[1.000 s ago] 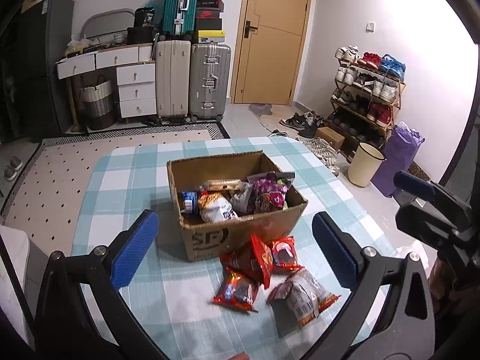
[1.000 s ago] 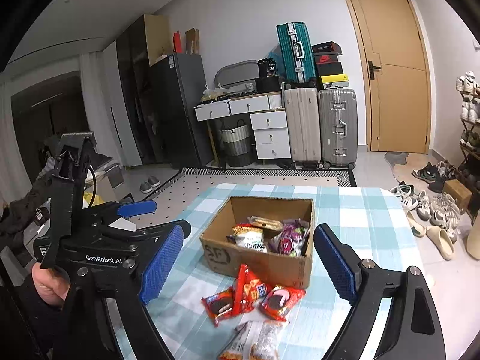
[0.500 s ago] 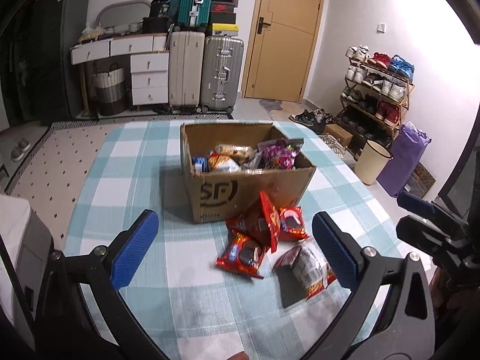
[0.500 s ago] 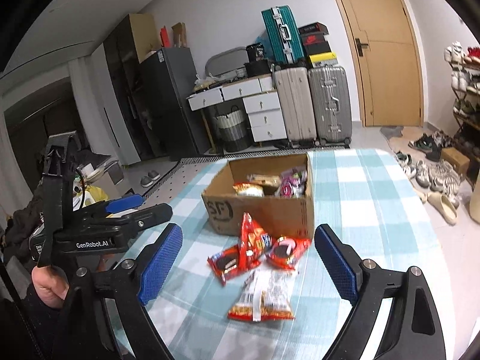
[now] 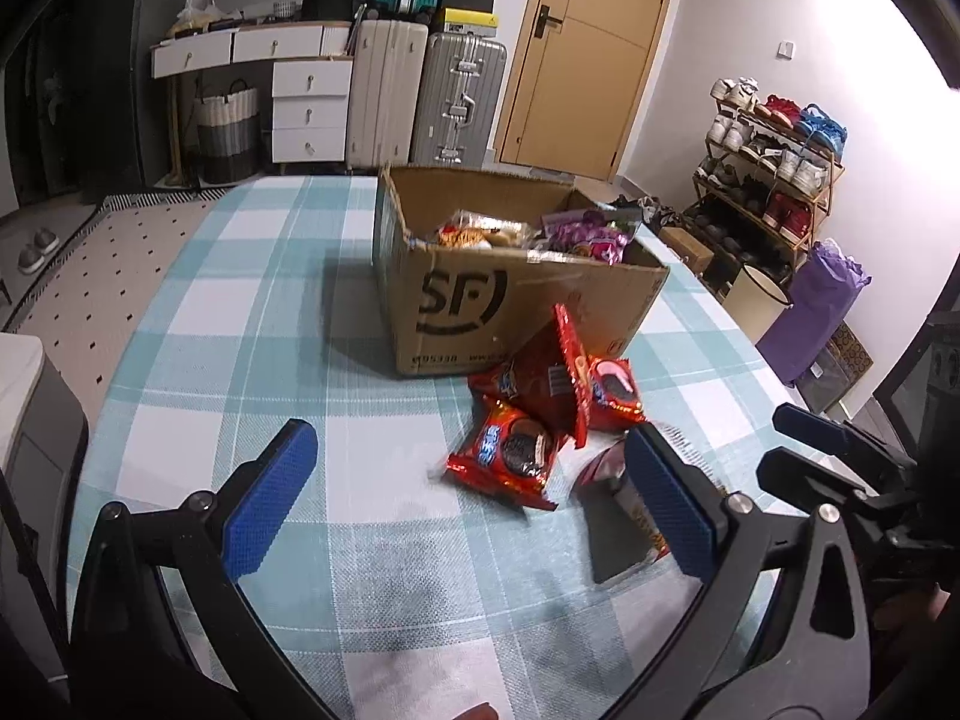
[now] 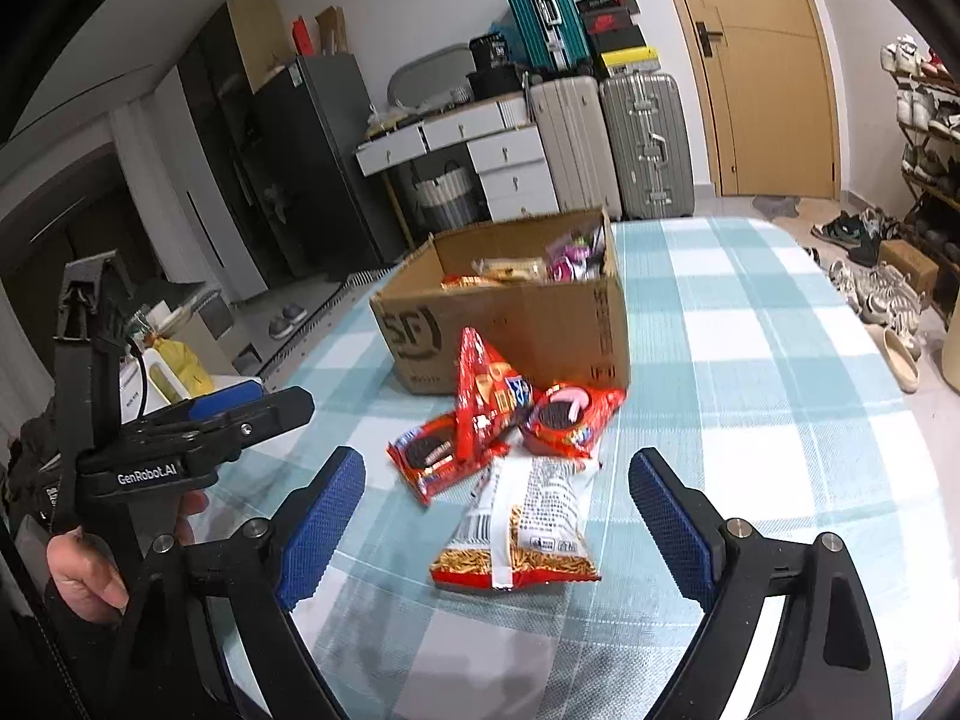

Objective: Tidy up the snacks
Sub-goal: 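Grasp the white noodle bag with the right gripper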

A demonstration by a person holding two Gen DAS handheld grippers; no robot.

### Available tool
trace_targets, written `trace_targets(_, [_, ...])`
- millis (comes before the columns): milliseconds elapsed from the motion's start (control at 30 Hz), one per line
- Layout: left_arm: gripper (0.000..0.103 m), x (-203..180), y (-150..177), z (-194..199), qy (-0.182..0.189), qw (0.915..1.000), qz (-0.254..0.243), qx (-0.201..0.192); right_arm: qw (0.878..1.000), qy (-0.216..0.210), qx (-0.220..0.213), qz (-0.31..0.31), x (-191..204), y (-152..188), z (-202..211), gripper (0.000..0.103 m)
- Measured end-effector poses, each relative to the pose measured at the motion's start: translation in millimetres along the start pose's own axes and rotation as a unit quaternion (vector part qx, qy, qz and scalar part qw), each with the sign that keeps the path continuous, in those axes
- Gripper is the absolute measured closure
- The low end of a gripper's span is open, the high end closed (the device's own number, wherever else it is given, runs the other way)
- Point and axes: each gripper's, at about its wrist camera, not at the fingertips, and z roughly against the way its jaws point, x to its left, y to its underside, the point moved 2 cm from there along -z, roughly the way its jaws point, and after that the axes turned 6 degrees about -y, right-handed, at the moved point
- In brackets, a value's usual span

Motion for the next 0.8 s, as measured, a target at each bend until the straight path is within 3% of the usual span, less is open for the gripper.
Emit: trace_targets(800, [0.001, 14, 18, -45, 0.022, 0.9988, 0.026, 0.036, 0.997, -0.015, 0.059, -0.042, -37, 20, -73, 0.012])
